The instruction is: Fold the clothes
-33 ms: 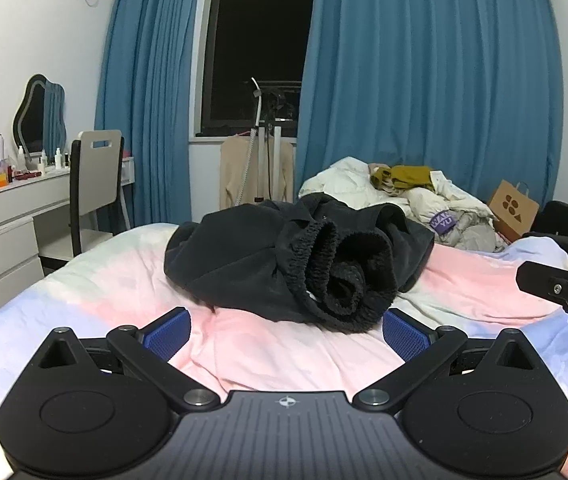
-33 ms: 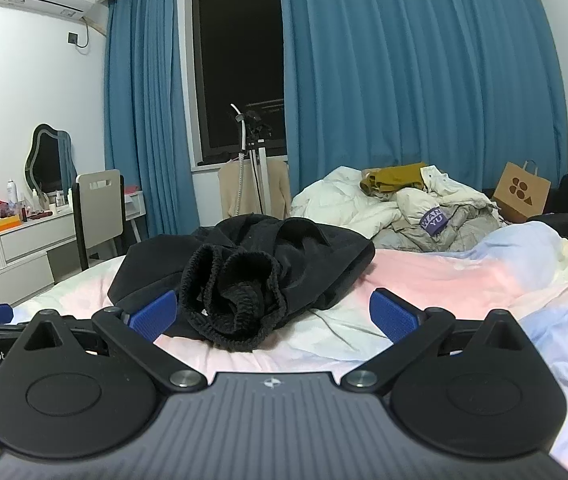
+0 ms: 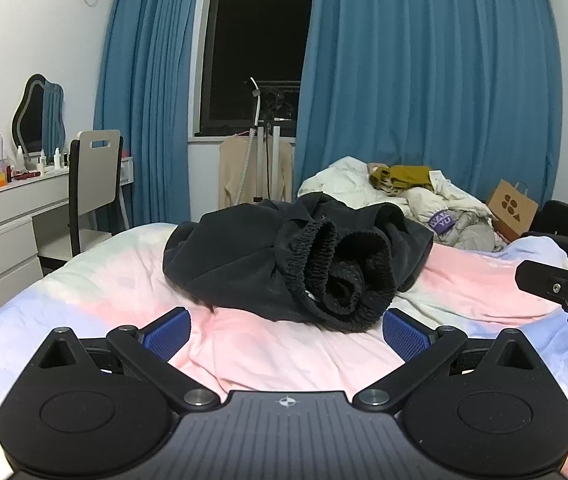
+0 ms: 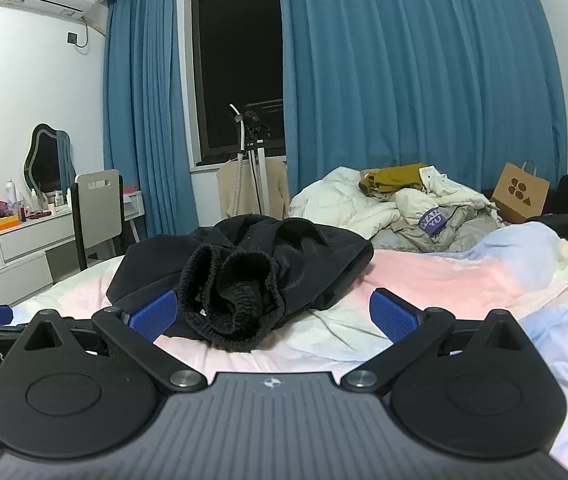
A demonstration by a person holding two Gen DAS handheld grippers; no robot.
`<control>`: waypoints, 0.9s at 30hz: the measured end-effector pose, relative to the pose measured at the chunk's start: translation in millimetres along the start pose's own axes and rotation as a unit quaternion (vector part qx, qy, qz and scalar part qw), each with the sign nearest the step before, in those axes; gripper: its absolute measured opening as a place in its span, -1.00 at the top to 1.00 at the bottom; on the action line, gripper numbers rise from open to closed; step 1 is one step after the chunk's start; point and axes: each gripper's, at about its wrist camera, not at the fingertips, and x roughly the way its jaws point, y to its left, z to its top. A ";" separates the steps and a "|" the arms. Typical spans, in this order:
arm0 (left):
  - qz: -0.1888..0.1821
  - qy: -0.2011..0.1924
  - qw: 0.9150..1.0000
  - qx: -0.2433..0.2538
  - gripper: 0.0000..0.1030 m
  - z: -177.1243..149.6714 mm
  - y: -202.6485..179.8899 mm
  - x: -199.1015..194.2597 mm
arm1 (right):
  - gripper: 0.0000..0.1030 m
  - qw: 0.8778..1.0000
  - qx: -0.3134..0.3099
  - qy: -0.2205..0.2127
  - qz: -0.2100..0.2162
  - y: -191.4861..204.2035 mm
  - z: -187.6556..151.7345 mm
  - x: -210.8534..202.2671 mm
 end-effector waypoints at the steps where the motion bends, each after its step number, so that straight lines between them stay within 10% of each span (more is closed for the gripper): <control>1: 0.001 -0.003 1.000 0.002 -1.00 0.2 -0.4 -0.8 | -1.00 1.000 -0.001 -0.001 0.000 -0.2 -0.3 -0.1; 27: -0.005 0.011 1.000 -0.010 -1.00 -1.0 2.0 5.3 | -1.00 1.000 -0.013 0.008 -0.002 3.5 -3.7 3.5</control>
